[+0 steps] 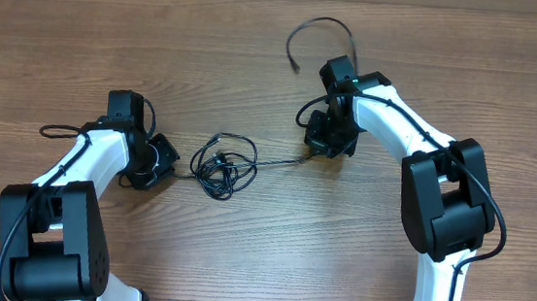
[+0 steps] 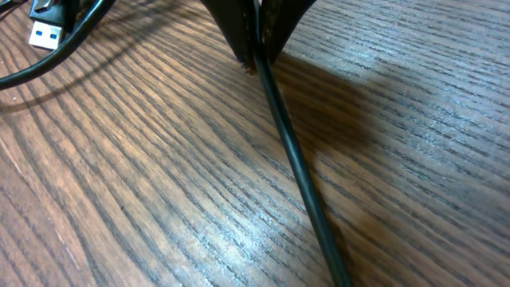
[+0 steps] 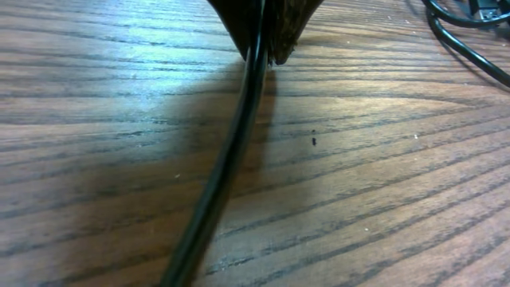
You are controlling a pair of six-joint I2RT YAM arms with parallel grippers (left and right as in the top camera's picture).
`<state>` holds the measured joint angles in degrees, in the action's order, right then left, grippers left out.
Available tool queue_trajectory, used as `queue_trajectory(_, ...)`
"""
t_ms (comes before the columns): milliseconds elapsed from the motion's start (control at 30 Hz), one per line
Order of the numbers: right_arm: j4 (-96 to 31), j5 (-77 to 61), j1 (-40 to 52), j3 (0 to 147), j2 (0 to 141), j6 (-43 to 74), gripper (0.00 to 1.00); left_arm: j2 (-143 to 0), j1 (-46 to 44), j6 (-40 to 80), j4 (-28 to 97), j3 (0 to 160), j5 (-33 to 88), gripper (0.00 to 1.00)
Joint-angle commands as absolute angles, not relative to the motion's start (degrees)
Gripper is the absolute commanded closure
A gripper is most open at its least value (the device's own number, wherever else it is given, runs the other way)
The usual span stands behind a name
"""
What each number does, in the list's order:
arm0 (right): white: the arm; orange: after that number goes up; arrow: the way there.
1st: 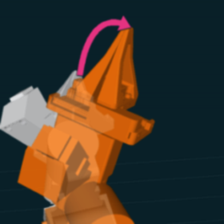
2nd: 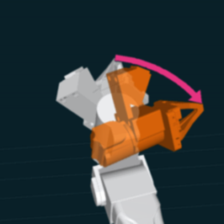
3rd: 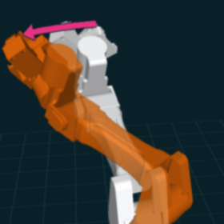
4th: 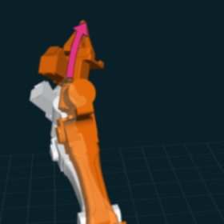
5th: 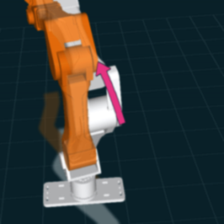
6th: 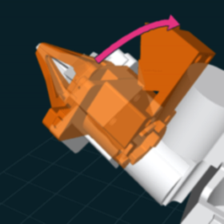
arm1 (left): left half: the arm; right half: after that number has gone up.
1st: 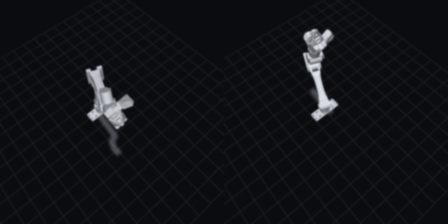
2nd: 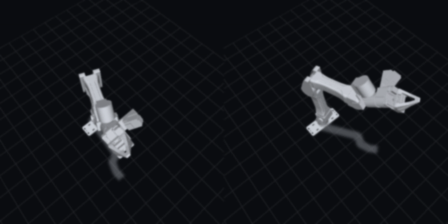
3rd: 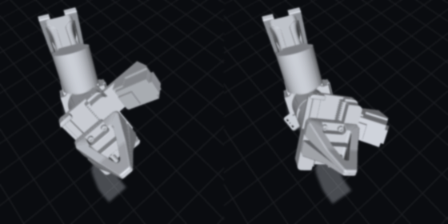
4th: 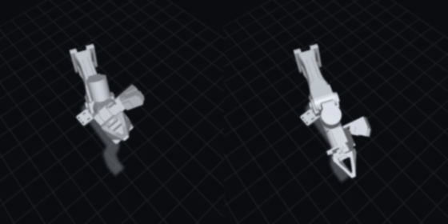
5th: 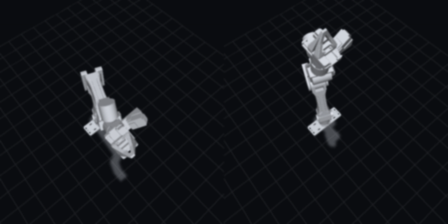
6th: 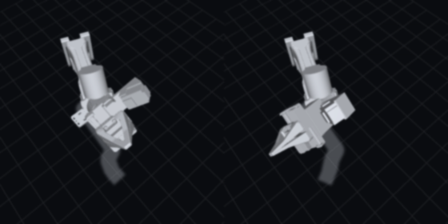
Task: Untangle cables
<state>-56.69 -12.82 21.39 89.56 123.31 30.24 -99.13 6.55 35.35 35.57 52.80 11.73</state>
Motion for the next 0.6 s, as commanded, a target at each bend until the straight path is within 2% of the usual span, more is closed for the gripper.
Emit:
queue_trajectory(0,-56.95,-7.62,19.53,89.69,123.55,28.38,0.96,-100.03,8.23,32.56,36.07,51.68,6.87,0.95)
queue_trajectory(67,-56.95,-7.62,19.53,89.69,123.55,28.38,0.96,-100.03,8.23,32.49,36.18,51.75,7.79,0.82)
queue_trajectory(100,-56.99,-7.62,19.53,89.69,123.55,28.38,0.93,-100.01,8.25,31.79,36.38,51.96,8.54,0.76)
queue_trajectory(167,-57.08,-7.62,19.53,89.69,123.55,28.38,0.8,-100.01,8.25,29.43,37.12,53.01,10.17,0.67)
queue_trajectory(233,-57.17,-7.62,19.53,89.69,123.55,28.38,0.71,-100.01,8.25,27.29,39.27,55.16,11.7,0.6)
queue_trajectory(267,-57.17,-7.62,19.53,89.69,123.55,28.38,0.6,-100.01,8.25,26.11,41.08,56.86,12.16,0.57)
queue_trajectory(300,-57.17,-7.62,19.53,89.69,123.55,28.38,0.54,-100.01,8.25,25.41,42.61,58.19,12.29,0.55)
queue_trajectory(367,-57.14,-7.62,19.53,89.69,123.55,28.38,0.46,-100.01,8.25,23.64,45.67,61.04,12.36,0.5)
queue_trajectory(433,-57.17,-8.12,19.53,89.69,123.55,28.36,0.43,-100.01,8.23,20.58,48.23,63.72,13.34,0.48)
queue_trajectory(500,-57.08,-11.94,19.53,89.69,123.55,25.85,0.39,-100.01,8.21,15.49,50.83,66.67,16.34,0.37)
queue_trajectory(567,-56.9,-18.79,19.53,89.69,123.55,21.43,0.33,-100.01,8.23,12.69,52.07,68.1,18.44,0.32)
